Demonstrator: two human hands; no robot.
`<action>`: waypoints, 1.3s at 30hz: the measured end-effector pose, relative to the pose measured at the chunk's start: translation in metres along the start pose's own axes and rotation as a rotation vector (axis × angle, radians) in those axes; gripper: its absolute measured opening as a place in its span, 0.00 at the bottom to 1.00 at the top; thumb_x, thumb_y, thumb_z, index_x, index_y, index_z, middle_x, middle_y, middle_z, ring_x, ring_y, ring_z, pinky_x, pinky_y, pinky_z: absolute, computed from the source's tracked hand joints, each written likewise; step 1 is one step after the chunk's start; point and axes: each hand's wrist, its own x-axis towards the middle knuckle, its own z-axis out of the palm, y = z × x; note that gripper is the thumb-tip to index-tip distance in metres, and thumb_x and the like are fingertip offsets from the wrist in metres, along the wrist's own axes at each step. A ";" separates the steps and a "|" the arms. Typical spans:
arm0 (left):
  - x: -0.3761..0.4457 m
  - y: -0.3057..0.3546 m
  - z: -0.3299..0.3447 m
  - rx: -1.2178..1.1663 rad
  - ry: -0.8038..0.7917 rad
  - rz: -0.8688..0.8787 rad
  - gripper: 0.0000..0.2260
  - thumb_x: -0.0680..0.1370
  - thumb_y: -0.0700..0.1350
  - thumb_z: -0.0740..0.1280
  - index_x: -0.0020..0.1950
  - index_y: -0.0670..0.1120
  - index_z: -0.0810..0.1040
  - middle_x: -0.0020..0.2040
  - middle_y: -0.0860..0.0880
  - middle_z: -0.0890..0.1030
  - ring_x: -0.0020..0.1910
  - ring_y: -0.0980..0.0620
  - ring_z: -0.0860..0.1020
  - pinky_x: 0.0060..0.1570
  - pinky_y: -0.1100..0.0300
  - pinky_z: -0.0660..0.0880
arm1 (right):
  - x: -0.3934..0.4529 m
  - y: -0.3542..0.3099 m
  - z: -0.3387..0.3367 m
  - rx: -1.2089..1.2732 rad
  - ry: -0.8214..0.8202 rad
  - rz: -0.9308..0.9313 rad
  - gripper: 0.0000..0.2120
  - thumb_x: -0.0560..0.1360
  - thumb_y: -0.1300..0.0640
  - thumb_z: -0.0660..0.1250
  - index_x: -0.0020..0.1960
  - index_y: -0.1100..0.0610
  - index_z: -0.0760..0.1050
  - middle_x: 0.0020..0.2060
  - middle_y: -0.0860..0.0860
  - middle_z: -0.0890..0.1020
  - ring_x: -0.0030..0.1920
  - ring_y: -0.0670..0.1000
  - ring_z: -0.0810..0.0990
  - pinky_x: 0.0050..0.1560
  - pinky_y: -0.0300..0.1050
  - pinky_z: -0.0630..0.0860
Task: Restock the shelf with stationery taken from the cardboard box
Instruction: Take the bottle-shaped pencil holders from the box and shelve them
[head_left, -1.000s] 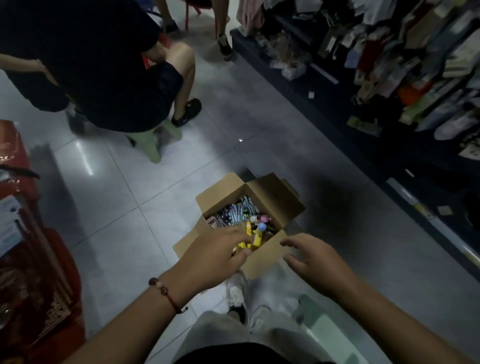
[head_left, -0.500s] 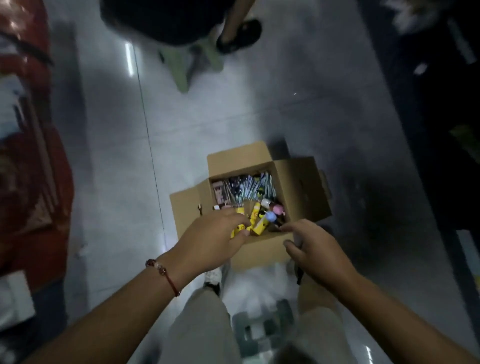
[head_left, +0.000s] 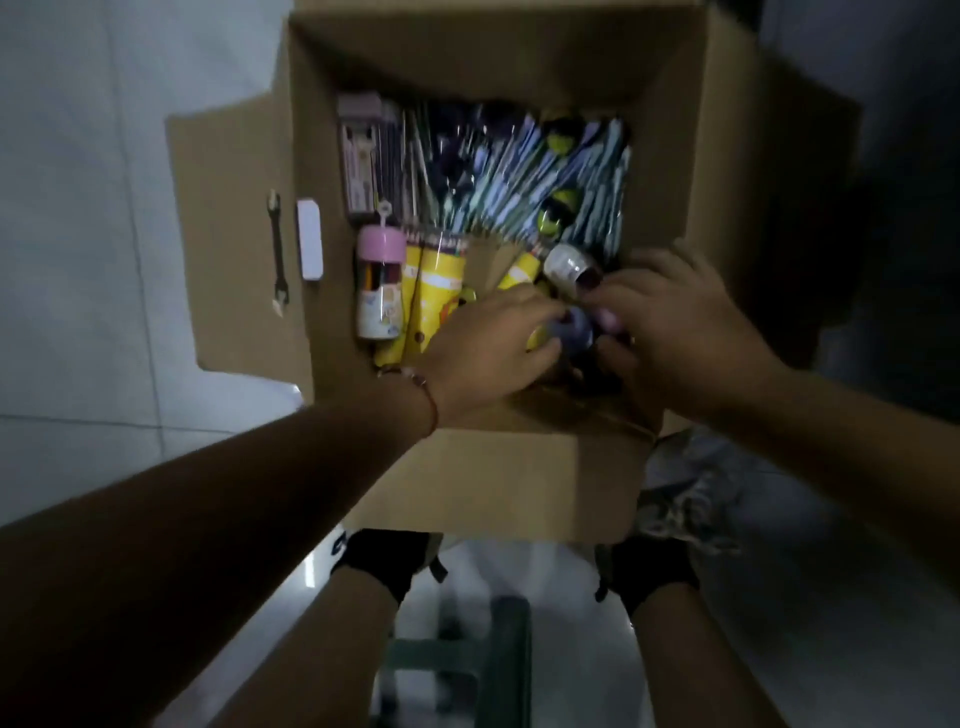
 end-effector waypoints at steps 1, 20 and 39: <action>0.008 -0.005 0.017 -0.036 0.014 -0.066 0.20 0.76 0.52 0.65 0.66 0.50 0.75 0.58 0.46 0.78 0.57 0.43 0.77 0.49 0.52 0.75 | 0.008 0.001 0.010 -0.087 -0.027 0.050 0.21 0.71 0.50 0.62 0.60 0.59 0.77 0.52 0.60 0.82 0.60 0.65 0.75 0.72 0.57 0.55; -0.054 0.051 -0.080 -0.936 0.324 -0.608 0.29 0.70 0.42 0.77 0.64 0.55 0.66 0.54 0.47 0.78 0.45 0.56 0.80 0.41 0.68 0.75 | 0.010 -0.041 -0.075 0.425 -0.094 0.404 0.18 0.71 0.48 0.69 0.59 0.52 0.75 0.52 0.55 0.77 0.51 0.57 0.77 0.51 0.48 0.72; -0.408 0.376 -0.576 -1.665 -0.029 -0.325 0.29 0.59 0.48 0.77 0.57 0.38 0.79 0.50 0.37 0.79 0.48 0.41 0.78 0.50 0.51 0.76 | -0.274 -0.308 -0.639 1.760 0.379 0.221 0.20 0.58 0.62 0.65 0.49 0.64 0.79 0.40 0.60 0.82 0.34 0.50 0.82 0.30 0.38 0.78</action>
